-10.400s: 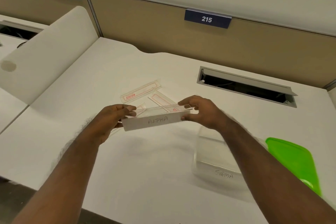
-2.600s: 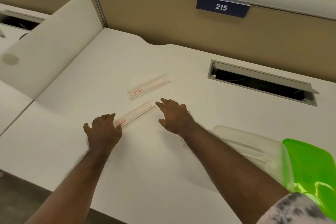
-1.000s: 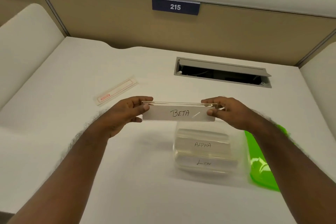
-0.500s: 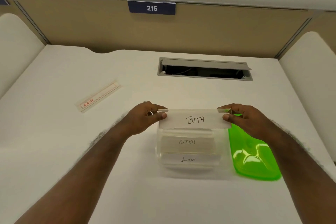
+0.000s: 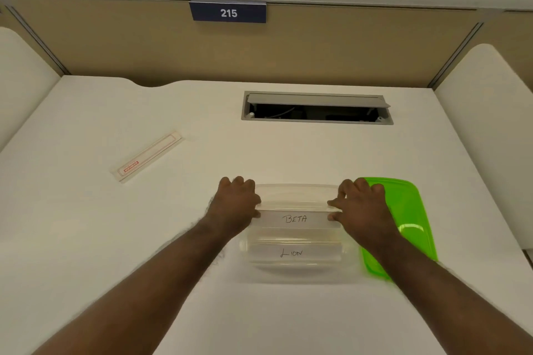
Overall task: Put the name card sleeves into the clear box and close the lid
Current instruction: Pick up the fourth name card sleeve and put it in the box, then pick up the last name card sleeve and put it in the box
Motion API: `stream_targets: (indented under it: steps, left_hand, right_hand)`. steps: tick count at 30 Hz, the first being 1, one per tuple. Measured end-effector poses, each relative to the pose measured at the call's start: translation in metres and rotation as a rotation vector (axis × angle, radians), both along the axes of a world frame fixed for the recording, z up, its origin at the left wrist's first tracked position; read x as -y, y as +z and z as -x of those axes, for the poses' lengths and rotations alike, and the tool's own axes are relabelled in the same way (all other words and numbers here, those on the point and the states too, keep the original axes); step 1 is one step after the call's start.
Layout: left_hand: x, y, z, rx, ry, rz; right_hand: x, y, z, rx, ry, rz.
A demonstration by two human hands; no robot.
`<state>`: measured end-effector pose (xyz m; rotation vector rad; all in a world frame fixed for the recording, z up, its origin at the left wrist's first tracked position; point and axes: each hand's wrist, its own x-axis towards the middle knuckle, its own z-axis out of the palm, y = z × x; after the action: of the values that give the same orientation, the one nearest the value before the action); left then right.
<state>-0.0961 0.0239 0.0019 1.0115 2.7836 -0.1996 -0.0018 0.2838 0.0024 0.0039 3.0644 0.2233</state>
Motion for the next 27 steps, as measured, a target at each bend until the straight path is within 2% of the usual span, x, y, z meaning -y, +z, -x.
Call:
stream_targets:
  steps: [2, 6, 15, 17, 20, 23, 27]
  left_hand:
    - [-0.009, 0.000, -0.005, -0.040, -0.023, 0.128]
    - [-0.022, 0.000, -0.013, -0.058, 0.008, 0.244]
    - [-0.028, -0.005, -0.022, -0.053, -0.021, 0.289]
    - [-0.025, -0.005, -0.022, -0.054, -0.032, 0.242]
    - [-0.021, -0.004, -0.022, -0.077, -0.044, 0.065]
    - [-0.013, -0.007, -0.016, -0.190, -0.029, -0.130]
    - [0.012, 0.001, -0.003, -0.311, 0.122, -0.366]
  right_hand:
    - [0.009, -0.004, 0.001, 0.025, 0.023, -0.107]
    - [0.021, -0.012, 0.003, 0.051, 0.005, -0.190]
    - [0.029, -0.028, 0.009, 0.074, 0.026, -0.275]
    - [0.028, -0.028, 0.008, 0.077, 0.031, -0.259]
    - [0.027, -0.022, 0.009, 0.048, 0.030, -0.197]
    - [0.025, -0.012, 0.015, -0.071, 0.036, -0.123]
    - [0.029, 0.005, 0.028, -0.240, 0.056, -0.031]
